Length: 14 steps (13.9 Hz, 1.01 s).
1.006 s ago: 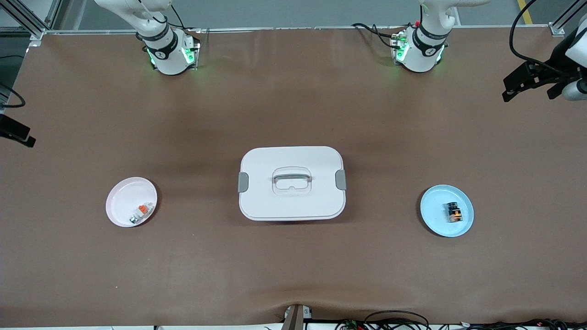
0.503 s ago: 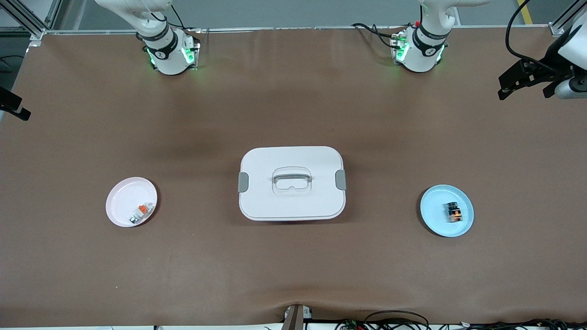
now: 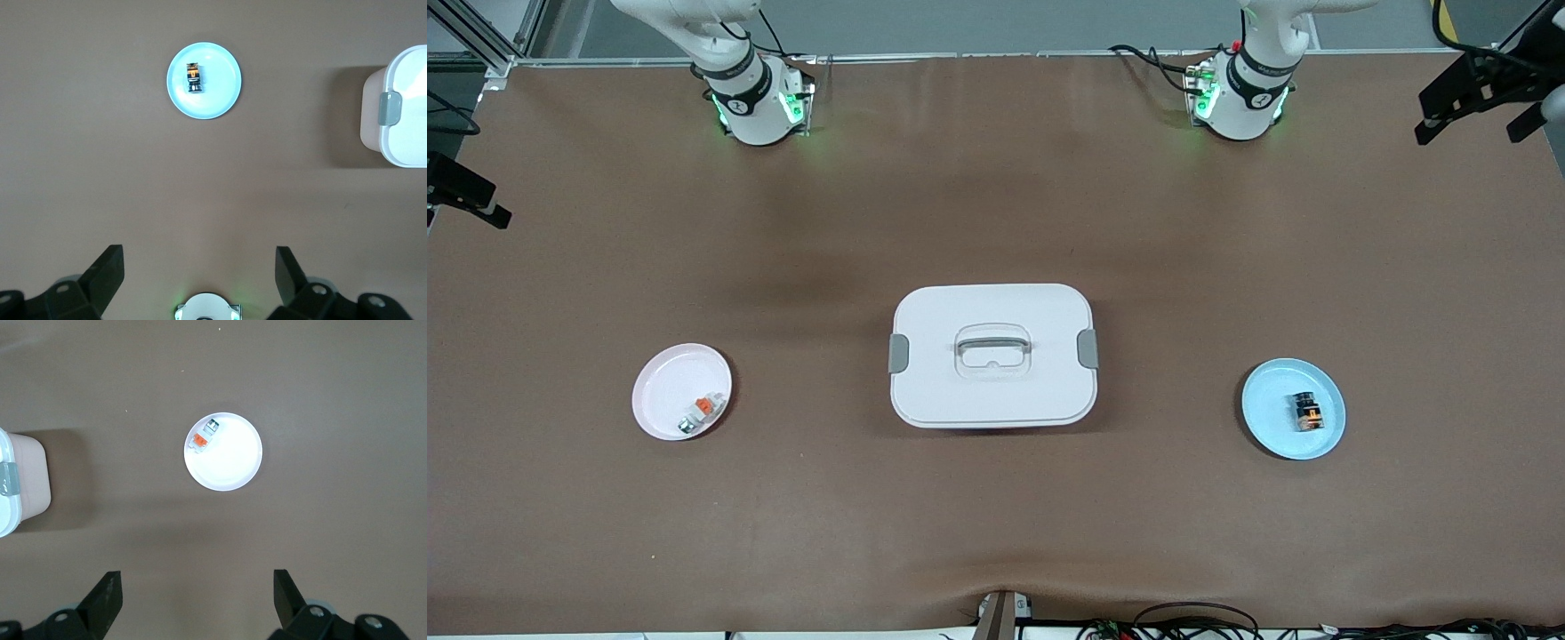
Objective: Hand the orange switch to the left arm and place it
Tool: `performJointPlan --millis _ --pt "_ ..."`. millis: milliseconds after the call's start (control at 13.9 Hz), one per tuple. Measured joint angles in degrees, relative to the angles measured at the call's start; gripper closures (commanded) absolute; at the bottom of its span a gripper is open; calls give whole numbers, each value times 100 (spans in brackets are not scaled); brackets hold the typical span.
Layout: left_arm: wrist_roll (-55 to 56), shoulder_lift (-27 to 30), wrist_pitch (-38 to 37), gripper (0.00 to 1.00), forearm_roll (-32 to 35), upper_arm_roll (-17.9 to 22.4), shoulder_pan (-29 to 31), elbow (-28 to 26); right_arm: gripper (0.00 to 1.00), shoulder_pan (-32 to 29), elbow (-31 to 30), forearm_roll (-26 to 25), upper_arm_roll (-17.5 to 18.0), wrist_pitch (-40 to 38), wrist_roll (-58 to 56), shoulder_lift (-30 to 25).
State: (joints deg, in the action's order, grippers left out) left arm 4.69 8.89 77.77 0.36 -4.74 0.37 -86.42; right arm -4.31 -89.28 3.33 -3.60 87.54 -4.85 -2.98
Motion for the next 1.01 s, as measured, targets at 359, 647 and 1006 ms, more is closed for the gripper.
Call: performJointPlan --millis 359,647,1006 --pt "221 -81 137 0 -2 12 44 -285 0 56 -13 -6 16 -267 0 0" --pt "216 -177 220 0 -2 -37 -1 -289 0 56 -14 -90 7 -303 1 -2" --pt "210 -368 288 0 -2 -40 -53 -179 0 56 -14 -109 7 -332 1 -3"
